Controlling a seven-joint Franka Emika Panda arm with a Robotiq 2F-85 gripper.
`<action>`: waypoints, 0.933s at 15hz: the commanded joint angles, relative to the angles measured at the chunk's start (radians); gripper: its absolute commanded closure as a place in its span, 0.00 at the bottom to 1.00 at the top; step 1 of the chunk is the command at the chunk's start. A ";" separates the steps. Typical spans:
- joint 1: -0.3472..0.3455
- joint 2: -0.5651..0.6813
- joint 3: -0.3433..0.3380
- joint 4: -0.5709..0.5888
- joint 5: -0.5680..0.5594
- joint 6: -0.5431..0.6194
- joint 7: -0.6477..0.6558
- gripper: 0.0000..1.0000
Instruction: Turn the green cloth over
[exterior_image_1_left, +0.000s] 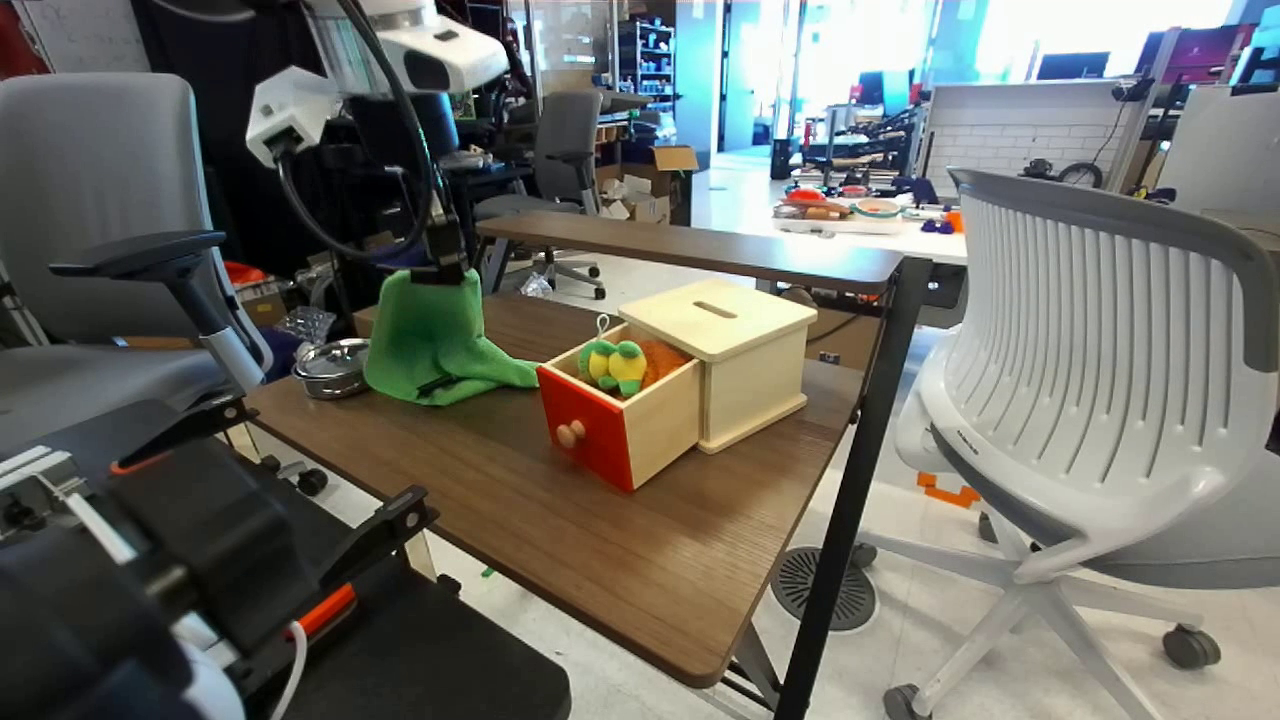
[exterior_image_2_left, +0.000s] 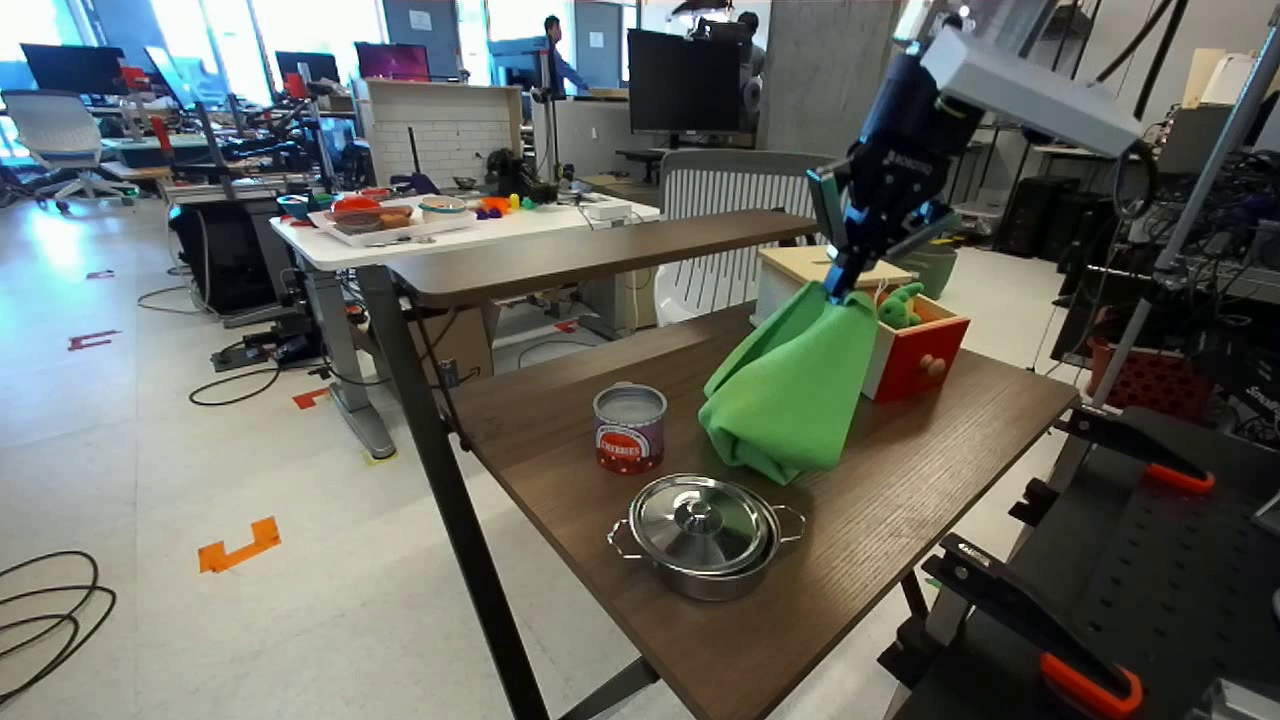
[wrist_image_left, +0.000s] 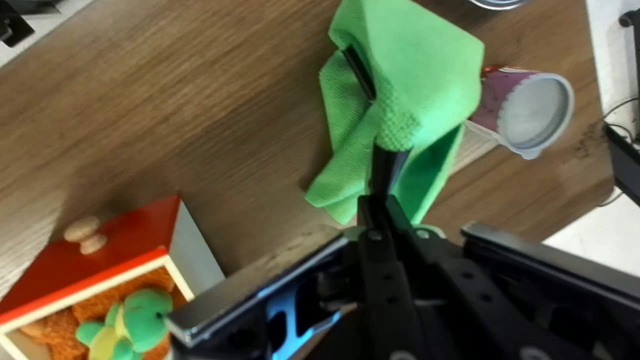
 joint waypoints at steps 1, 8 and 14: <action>-0.041 0.118 -0.018 0.026 -0.002 0.016 -0.018 0.99; -0.001 0.305 -0.108 0.068 -0.133 0.000 0.068 0.99; 0.071 0.264 -0.186 0.076 -0.277 -0.103 0.093 0.42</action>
